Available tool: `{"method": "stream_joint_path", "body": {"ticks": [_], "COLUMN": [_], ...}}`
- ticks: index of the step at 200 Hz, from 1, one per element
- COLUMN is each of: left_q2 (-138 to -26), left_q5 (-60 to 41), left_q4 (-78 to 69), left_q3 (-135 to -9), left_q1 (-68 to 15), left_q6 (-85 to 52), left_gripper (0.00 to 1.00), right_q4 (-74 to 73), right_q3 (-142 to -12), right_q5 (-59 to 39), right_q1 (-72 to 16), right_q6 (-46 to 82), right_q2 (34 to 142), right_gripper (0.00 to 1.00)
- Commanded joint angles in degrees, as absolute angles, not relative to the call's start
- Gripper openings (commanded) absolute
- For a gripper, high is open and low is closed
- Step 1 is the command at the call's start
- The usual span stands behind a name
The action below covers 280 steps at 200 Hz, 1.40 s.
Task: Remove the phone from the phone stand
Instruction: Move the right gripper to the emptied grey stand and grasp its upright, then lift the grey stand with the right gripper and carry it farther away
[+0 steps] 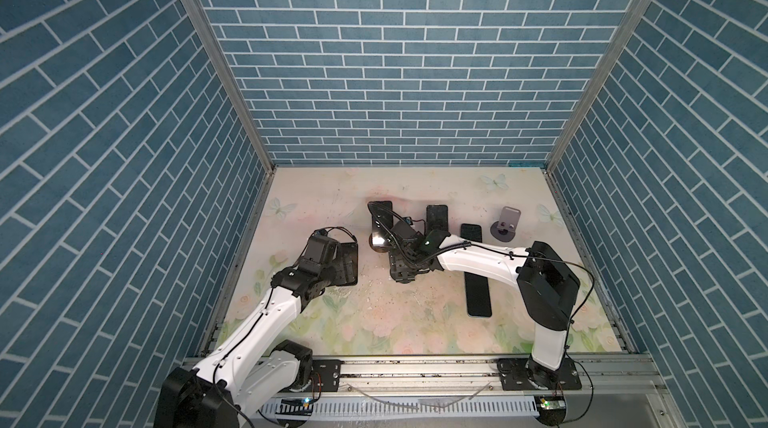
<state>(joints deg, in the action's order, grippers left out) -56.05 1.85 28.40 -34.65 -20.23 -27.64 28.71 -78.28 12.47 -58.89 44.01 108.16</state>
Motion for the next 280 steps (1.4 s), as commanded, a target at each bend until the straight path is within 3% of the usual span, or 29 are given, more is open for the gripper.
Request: {"method": "stream_joint_path", "body": {"ticks": [1, 39, 82, 167, 280], "left_q2": [-56.4, -57.5, -57.6, -57.5, -57.5], "left_q5": [2.4, 2.1, 1.2, 0.8, -4.5], "left_q4": [27.5, 27.2, 27.0, 27.7, 29.1], "left_q3": [-33.8, -33.8, -34.0, -34.9, -39.1], "left_q1": [-20.1, -20.1, -20.1, -20.1, -21.0], "left_q6": [-27.4, -27.4, -27.0, -26.5, -26.3], "left_gripper": [0.91, 0.91, 0.91, 0.91, 0.9], "right_q4": [30.4, 30.0, 29.6, 33.0, 38.7], "right_q3": [-80.9, -80.4, -79.5, -77.8, -67.6], "right_q5": [13.0, 12.9, 13.5, 17.3, 21.3], "right_q1": [-59.2, -59.2, -59.2, -56.9, -38.7], "right_q6": [45.7, 45.4, 44.2, 39.2, 34.2], "right_q2": [109.1, 108.3, 106.0, 93.8, 74.3], "right_gripper": [0.73, 0.59, 0.53, 0.52, 0.53]}}
